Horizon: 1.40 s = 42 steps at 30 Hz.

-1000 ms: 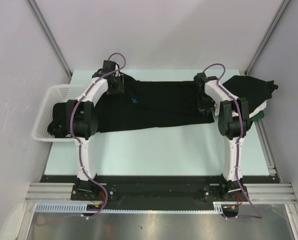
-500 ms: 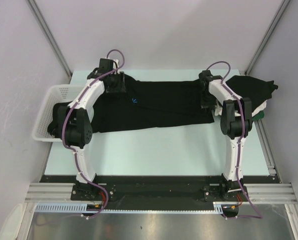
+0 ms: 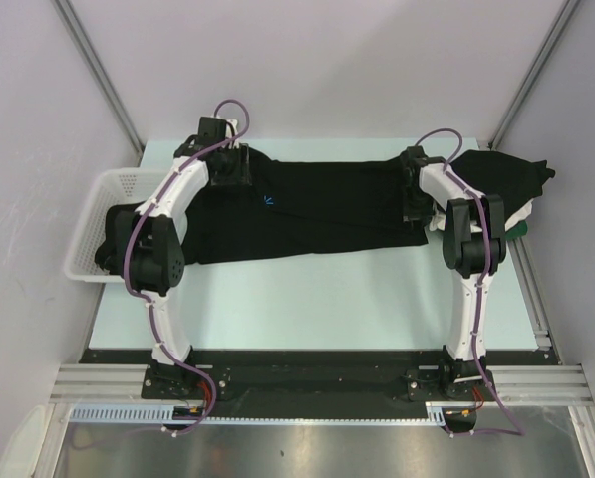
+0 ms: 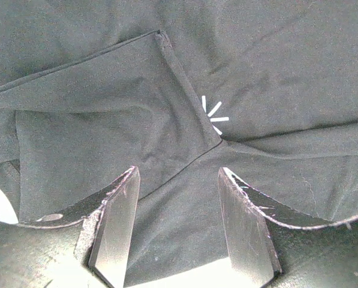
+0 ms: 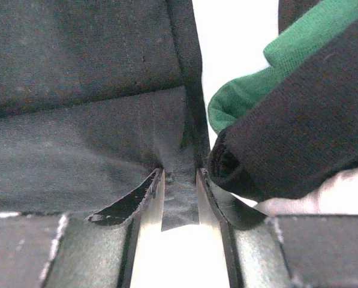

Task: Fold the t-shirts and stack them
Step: Fold the flattened tshirt in 1/3 of the way

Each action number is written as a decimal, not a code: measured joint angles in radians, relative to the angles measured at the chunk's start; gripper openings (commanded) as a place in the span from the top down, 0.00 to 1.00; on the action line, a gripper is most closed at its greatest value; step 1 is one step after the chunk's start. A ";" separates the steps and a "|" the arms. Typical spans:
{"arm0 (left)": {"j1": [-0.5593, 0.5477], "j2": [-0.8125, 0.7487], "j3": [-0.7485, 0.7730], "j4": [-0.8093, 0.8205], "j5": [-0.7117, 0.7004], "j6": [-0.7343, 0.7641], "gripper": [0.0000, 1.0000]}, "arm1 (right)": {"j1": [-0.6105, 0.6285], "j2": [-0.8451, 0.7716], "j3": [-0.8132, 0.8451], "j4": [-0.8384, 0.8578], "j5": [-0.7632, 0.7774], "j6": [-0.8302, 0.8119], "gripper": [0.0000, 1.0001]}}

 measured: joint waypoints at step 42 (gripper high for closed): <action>-0.032 -0.017 -0.058 -0.001 0.008 0.000 0.38 | 0.029 -0.046 -0.059 -0.054 -0.071 0.038 0.66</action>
